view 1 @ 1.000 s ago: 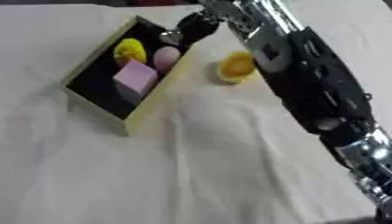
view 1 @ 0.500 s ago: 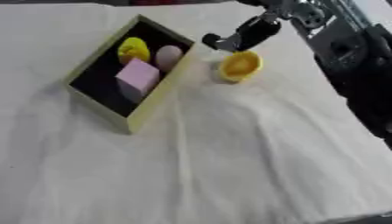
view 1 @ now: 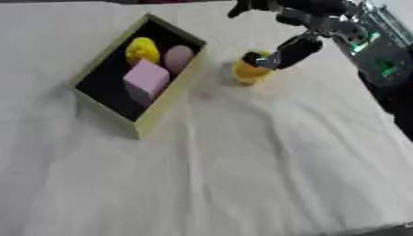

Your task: Pick up objects on the table and place them in the box.

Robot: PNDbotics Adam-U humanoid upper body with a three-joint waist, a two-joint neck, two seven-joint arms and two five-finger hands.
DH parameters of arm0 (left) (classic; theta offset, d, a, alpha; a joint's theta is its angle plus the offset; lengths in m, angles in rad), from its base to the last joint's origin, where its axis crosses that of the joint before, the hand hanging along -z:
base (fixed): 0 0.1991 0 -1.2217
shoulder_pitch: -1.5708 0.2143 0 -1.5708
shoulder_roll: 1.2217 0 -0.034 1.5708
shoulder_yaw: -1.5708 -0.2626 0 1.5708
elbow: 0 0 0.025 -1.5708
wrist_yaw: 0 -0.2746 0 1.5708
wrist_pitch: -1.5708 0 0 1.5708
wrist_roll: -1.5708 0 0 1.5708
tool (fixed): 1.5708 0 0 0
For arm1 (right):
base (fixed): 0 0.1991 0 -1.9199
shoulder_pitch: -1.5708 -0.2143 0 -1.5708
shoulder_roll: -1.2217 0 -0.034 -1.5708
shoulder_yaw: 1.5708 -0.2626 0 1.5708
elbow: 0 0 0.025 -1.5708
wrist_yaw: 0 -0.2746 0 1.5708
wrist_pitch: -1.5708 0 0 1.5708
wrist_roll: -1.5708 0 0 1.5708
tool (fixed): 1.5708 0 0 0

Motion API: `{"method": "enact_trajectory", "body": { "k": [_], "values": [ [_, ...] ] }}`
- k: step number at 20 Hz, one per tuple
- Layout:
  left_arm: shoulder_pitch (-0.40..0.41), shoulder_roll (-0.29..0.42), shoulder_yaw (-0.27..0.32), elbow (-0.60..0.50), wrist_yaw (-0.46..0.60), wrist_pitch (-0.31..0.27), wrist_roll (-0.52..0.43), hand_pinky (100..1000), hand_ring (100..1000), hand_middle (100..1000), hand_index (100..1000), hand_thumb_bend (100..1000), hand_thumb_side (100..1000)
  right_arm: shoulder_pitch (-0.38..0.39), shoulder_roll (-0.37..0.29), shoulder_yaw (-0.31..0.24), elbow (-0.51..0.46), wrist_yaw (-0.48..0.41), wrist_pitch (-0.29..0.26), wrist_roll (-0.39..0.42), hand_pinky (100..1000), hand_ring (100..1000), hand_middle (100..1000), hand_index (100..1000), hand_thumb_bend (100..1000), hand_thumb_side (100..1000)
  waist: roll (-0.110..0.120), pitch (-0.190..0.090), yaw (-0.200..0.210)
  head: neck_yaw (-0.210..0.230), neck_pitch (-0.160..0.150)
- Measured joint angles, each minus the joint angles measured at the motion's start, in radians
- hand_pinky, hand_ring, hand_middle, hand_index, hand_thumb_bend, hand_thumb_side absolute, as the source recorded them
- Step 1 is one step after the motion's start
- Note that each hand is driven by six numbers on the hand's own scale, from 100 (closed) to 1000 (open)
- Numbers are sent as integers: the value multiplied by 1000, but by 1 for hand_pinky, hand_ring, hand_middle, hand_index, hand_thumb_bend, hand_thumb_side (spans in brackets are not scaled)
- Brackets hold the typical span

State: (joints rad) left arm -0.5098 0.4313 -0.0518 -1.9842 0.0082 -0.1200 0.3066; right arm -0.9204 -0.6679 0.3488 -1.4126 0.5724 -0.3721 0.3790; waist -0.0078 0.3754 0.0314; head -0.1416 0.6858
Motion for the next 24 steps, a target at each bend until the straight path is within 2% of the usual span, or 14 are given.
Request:
{"method": "enact_trajectory", "body": {
  "k": [7,10,21,24],
  "values": [
    [0,0,0,0,0,2,-2,737,760,722,886,164,559,7,-1,-18,95,47,-14,-12,871,942,799,891,326,357,1,1,5,0,0],
    [0,0,0,0,0,2,-2,737,762,723,886,164,560,11,2,-29,139,76,-22,-12,876,951,809,899,366,327,1,3,6,0,0],
    [0,0,0,0,1,4,-4,737,763,726,886,160,565,5,32,-53,256,137,-39,-1,872,944,782,882,362,369,5,7,8,0,-1],
    [0,0,0,0,1,4,-4,736,763,726,885,158,568,4,41,-58,288,158,-43,-3,872,943,773,876,338,378,5,10,8,0,-1]
  ]
}}
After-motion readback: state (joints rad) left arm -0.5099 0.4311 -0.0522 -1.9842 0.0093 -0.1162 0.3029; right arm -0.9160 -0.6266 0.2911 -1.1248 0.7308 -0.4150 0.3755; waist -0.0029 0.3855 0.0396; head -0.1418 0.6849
